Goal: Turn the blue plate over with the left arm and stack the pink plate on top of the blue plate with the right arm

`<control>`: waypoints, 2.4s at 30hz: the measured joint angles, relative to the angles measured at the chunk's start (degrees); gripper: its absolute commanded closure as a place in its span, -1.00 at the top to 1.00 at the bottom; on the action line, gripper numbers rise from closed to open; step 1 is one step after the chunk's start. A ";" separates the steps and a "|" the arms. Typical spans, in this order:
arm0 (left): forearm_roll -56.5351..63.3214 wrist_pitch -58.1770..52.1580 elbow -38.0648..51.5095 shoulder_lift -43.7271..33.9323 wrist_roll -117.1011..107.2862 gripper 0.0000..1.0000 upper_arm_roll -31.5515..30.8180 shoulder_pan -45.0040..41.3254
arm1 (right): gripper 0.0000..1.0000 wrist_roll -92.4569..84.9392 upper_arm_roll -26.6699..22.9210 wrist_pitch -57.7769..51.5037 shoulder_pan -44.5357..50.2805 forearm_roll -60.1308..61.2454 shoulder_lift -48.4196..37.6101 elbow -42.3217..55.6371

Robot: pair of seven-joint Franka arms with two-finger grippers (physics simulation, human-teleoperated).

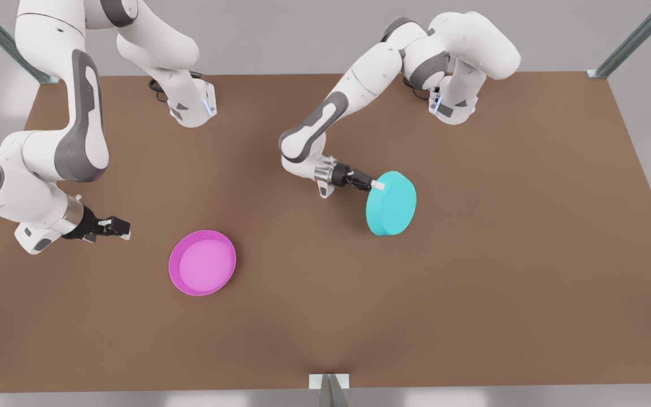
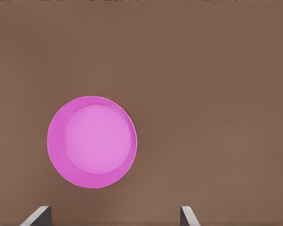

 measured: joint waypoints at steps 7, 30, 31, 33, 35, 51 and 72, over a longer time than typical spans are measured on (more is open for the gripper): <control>-3.80 3.48 1.69 0.22 -8.82 1.00 0.35 -0.19 | 1.00 0.06 0.00 0.59 0.00 0.00 0.35 -0.05; -43.60 33.15 8.61 -17.47 -39.93 1.00 7.78 3.07 | 1.00 -0.08 0.00 0.09 0.09 0.00 0.84 0.90; -46.69 31.91 8.29 -22.99 -32.04 1.00 7.35 8.30 | 1.00 0.23 0.00 -0.11 0.06 0.00 0.88 1.01; -53.14 30.33 6.32 -34.28 -10.25 1.00 7.22 19.38 | 1.00 0.45 0.00 -0.38 0.15 -0.01 1.52 2.66; -57.94 29.54 -0.59 -49.19 16.11 1.00 5.80 38.08 | 1.00 0.53 0.00 -0.03 0.13 0.06 1.85 1.95; -69.52 30.67 -2.27 -45.33 28.30 1.00 5.16 47.82 | 1.00 -0.39 6.88 22.36 -6.44 6.07 14.75 -9.16; -70.67 29.13 -0.30 -45.12 28.30 1.00 5.34 50.36 | 1.00 -4.25 13.02 41.46 -11.76 5.36 23.95 -16.96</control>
